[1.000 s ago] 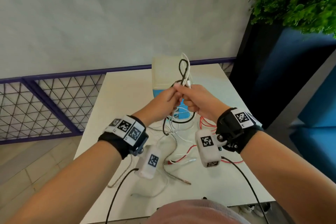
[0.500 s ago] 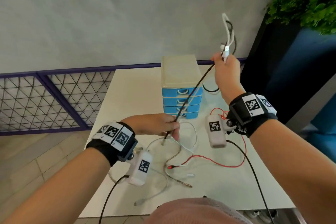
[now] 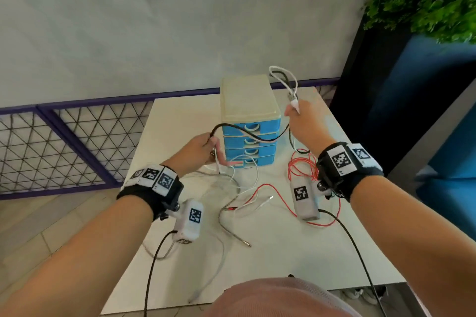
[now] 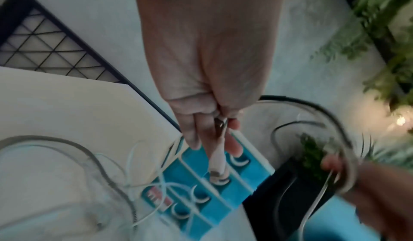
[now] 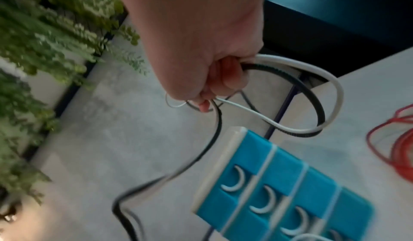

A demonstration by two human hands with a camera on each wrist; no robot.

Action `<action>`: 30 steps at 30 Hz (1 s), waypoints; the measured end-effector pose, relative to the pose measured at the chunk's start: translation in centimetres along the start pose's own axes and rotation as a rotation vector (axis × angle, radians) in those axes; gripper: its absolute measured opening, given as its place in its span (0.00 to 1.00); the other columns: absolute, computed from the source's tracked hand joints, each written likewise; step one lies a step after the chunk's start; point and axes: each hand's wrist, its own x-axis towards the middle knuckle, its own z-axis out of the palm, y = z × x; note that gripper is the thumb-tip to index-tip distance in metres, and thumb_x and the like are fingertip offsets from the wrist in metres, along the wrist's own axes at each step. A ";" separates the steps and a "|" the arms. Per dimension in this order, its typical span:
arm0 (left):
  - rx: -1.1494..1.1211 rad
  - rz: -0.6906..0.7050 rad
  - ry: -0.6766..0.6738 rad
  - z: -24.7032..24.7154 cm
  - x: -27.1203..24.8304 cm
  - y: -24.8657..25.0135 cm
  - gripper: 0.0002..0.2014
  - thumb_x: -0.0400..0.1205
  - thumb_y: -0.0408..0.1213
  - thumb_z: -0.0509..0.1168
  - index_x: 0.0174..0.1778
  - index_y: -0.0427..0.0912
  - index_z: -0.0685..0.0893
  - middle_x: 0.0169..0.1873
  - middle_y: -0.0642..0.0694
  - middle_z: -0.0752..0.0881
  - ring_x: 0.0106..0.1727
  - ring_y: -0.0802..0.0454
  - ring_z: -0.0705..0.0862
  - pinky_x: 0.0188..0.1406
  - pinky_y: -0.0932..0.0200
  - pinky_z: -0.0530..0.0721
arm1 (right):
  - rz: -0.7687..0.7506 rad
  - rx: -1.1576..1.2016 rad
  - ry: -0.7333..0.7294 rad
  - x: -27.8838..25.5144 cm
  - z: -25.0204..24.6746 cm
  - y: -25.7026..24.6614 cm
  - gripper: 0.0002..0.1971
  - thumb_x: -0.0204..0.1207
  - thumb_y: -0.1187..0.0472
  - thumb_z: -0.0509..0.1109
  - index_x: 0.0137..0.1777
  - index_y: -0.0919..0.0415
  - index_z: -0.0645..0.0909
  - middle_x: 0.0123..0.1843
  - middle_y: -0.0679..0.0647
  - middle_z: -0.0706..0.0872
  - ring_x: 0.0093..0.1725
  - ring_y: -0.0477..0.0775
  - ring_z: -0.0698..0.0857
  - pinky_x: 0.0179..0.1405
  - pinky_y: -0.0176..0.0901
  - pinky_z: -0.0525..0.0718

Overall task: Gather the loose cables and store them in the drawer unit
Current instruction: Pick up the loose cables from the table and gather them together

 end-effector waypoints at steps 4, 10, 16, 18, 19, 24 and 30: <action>0.165 -0.043 0.054 -1.3 0.2 1.7 0.14 0.89 0.36 0.46 0.41 0.41 0.72 0.29 0.44 0.78 0.24 0.49 0.83 0.26 0.57 0.81 | 0.070 -0.139 -0.138 -0.7 1.8 2.3 0.11 0.82 0.61 0.57 0.42 0.62 0.78 0.32 0.52 0.76 0.39 0.58 0.78 0.38 0.43 0.70; 0.868 -0.487 -0.060 -6.9 -0.5 1.0 0.13 0.84 0.28 0.53 0.58 0.35 0.81 0.43 0.38 0.82 0.26 0.52 0.73 0.23 0.62 0.72 | 0.112 -0.336 -0.506 -1.4 1.2 2.1 0.14 0.80 0.56 0.65 0.39 0.67 0.77 0.32 0.53 0.75 0.30 0.52 0.75 0.26 0.38 0.67; 0.994 -0.484 0.439 -12.8 0.0 2.9 0.21 0.86 0.47 0.57 0.65 0.35 0.81 0.60 0.39 0.86 0.52 0.42 0.86 0.50 0.52 0.82 | -0.003 0.043 -0.401 -2.0 0.4 -1.9 0.16 0.82 0.53 0.62 0.35 0.60 0.74 0.25 0.50 0.68 0.21 0.48 0.66 0.15 0.32 0.67; 0.813 -0.510 0.507 -12.5 0.0 3.1 0.28 0.87 0.50 0.52 0.72 0.28 0.73 0.64 0.31 0.82 0.49 0.37 0.83 0.44 0.50 0.77 | -0.028 0.086 -0.425 -2.3 0.8 -2.8 0.15 0.84 0.52 0.60 0.39 0.60 0.75 0.27 0.51 0.69 0.23 0.48 0.67 0.18 0.33 0.70; 0.810 -0.524 0.491 -12.0 -0.1 2.8 0.31 0.87 0.51 0.51 0.73 0.26 0.71 0.67 0.29 0.79 0.52 0.36 0.82 0.47 0.49 0.76 | 0.001 0.123 -0.446 -2.4 1.3 -3.0 0.14 0.84 0.52 0.59 0.43 0.61 0.76 0.29 0.51 0.70 0.25 0.48 0.68 0.21 0.35 0.71; 0.904 -0.510 0.261 -9.0 -1.4 -3.7 0.19 0.84 0.41 0.60 0.64 0.29 0.78 0.65 0.33 0.81 0.64 0.35 0.80 0.59 0.47 0.78 | 0.115 0.235 -0.466 -3.0 3.5 -1.9 0.13 0.85 0.53 0.53 0.53 0.59 0.76 0.34 0.51 0.71 0.28 0.48 0.68 0.26 0.41 0.69; 0.850 -0.741 -0.188 -3.0 -5.1 -11.3 0.22 0.72 0.61 0.61 0.38 0.44 0.84 0.38 0.45 0.90 0.38 0.48 0.87 0.47 0.56 0.86 | 0.262 0.531 -0.669 -4.0 3.0 -2.1 0.18 0.89 0.60 0.46 0.39 0.59 0.70 0.22 0.48 0.70 0.16 0.42 0.66 0.15 0.29 0.64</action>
